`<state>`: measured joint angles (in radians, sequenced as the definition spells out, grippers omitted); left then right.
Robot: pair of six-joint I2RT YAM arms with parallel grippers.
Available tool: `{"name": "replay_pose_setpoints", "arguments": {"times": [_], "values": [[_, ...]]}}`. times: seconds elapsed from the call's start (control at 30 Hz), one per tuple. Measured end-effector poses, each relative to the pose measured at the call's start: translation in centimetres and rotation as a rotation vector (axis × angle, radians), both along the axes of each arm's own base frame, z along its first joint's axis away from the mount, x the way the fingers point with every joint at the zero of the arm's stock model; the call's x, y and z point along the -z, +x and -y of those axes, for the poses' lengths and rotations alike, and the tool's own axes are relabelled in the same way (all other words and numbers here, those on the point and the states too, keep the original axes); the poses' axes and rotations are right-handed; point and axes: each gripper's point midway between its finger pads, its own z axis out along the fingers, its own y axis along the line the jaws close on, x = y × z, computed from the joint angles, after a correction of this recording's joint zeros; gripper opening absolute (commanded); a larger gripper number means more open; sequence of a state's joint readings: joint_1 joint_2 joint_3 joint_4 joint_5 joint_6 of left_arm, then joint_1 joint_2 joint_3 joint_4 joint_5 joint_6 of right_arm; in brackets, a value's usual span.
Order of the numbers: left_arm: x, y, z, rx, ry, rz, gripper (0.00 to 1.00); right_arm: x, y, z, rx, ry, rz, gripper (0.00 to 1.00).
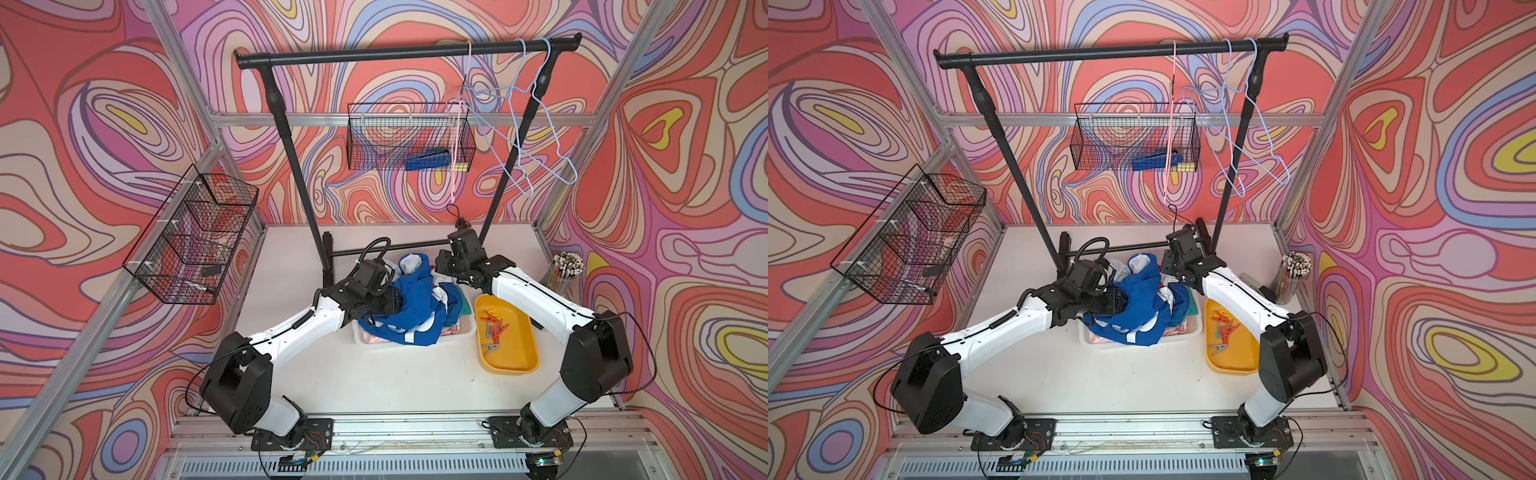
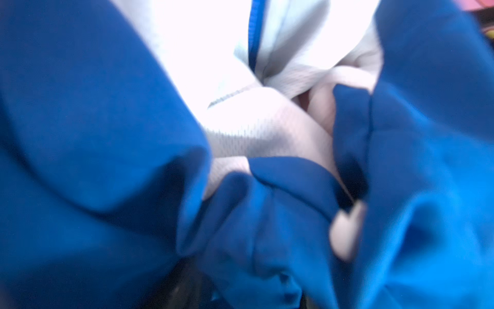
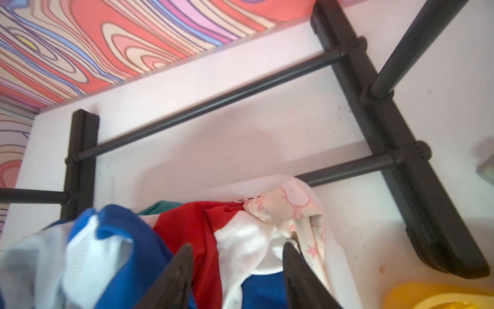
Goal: Remove the clothespins securing jackets to the hanger
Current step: Adjust the jacket in the basket.
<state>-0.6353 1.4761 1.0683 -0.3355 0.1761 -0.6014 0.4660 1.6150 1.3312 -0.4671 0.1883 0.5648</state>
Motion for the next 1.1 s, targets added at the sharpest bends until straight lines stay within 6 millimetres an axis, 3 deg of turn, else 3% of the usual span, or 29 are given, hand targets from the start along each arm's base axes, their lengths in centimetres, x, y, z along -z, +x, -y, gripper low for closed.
{"name": "replay_pose_setpoints", "arguments": {"times": [0.23,0.37,0.4,0.53,0.67,0.73,0.83,0.97,1.1], "values": [[-6.4,0.3,-0.1,0.022,-0.039,0.104,0.64,-5.5,-1.5,1.7,0.020,0.001,0.127,0.69],[-10.9,0.2,-1.2,0.025,-0.074,0.196,0.74,-8.0,-2.8,2.9,0.021,-0.012,0.198,0.88],[-11.7,0.1,-1.5,0.026,-0.079,0.217,0.79,-8.4,-3.1,3.1,0.023,-0.015,0.211,0.96],[-15.5,-1.2,-3.6,0.031,-0.075,0.346,1.00,-7.9,-4.6,4.0,0.017,-0.023,0.238,0.98],[-18.0,-2.9,-6.7,-0.006,-0.025,0.492,1.00,-6.3,-6.9,5.2,0.006,-0.042,0.253,0.98],[-17.9,-3.6,-8.6,-0.042,0.020,0.546,1.00,-6.1,-7.5,6.1,0.025,-0.059,0.274,0.98],[-16.2,-4.5,-11.6,-0.122,0.108,0.595,0.99,-5.9,-8.0,8.0,0.101,-0.105,0.309,0.98],[-11.6,-4.3,-16.0,-0.286,0.268,0.635,1.00,-4.8,-8.3,10.9,0.222,-0.207,0.360,0.98],[-7.2,-3.6,-19.1,-0.414,0.436,0.617,1.00,-1.2,-8.0,12.9,0.256,-0.321,0.396,0.98]]}}
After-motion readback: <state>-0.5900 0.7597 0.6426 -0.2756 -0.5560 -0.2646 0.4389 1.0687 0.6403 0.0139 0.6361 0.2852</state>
